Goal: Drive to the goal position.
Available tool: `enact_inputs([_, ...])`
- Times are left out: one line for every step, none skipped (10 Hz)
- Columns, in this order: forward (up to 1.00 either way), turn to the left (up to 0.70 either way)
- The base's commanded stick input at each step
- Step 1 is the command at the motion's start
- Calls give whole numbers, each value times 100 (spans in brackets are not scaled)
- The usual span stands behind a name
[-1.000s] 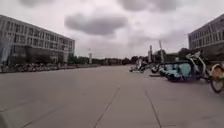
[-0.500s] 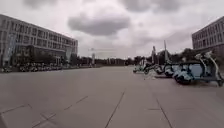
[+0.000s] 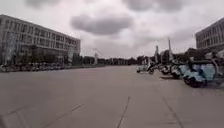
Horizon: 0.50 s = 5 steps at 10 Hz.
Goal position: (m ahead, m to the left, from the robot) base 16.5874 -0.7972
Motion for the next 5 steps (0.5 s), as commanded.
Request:
enact_inputs([70,-8])
enact_inputs([70,-8])
enact_inputs([70,-8])
enact_inputs([70,5])
enact_inputs([70,6])
